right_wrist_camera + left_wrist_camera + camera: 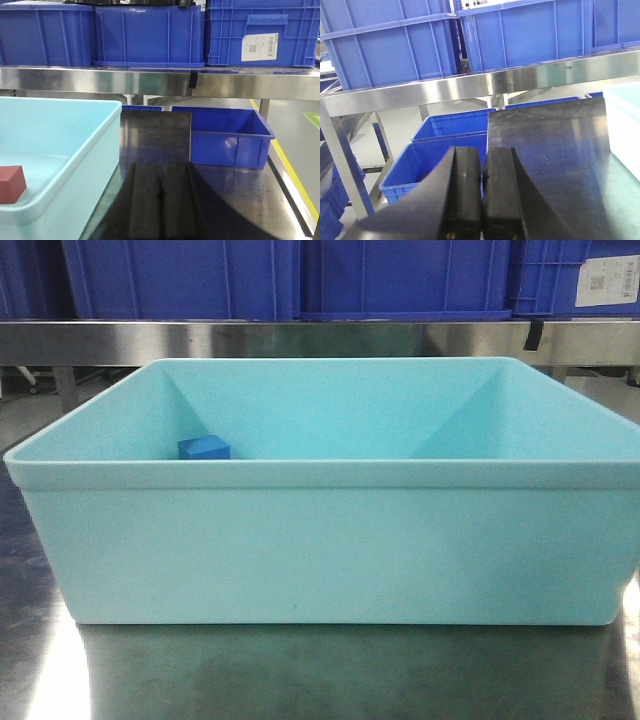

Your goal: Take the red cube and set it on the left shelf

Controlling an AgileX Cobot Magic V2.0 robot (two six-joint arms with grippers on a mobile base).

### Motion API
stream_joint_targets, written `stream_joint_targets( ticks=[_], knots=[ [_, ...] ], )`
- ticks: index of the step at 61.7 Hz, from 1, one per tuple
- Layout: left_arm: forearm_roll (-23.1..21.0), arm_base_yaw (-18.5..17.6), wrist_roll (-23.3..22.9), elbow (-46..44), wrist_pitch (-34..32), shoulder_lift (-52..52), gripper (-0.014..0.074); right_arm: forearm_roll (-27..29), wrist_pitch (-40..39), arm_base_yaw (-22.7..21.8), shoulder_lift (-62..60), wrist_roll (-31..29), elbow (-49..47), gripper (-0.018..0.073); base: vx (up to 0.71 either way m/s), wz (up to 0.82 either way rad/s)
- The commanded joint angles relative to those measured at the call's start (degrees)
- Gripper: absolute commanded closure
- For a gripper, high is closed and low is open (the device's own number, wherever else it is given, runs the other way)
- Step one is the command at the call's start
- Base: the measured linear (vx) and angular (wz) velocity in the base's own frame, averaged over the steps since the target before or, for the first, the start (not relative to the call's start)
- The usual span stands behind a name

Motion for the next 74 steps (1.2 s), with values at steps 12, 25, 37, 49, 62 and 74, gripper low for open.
stream_joint_targets(
  ticks=[12,25,37,49,62,74],
  knots=[
    [-0.3,-0.4,0.0,1.3,-5.2,0.0,0.0491,0.1,-6.1,-0.2,8.8,0.2,-8.5,0.0510,0.00,0.00],
    [-0.3,-0.4,0.0,1.3,-5.2,0.0,0.0491,0.3,-8.4,-0.2,18.3,0.2,-17.9,0.0510,0.00,0.00],
    [-0.3,-0.4,0.0,1.3,-5.2,0.0,0.0491,0.2,-3.2,2.4,33.0,0.2,-29.7,0.0510,0.00,0.00],
    [-0.3,-0.4,0.0,1.3,-5.2,0.0,0.0491,0.2,1.6,10.3,48.7,0.2,-41.8,0.0510,0.00,0.00],
    [-0.3,-0.4,0.0,1.3,-5.2,0.0,0.0491,0.2,2.1,20.2,65.5,0.2,-53.2,0.0496,0.00,0.00],
    [-0.3,-0.4,0.0,1.3,-5.2,0.0,0.0491,0.1,4.4,24.1,76.3,0.2,-59.3,0.0083,0.00,0.00]
  ],
)
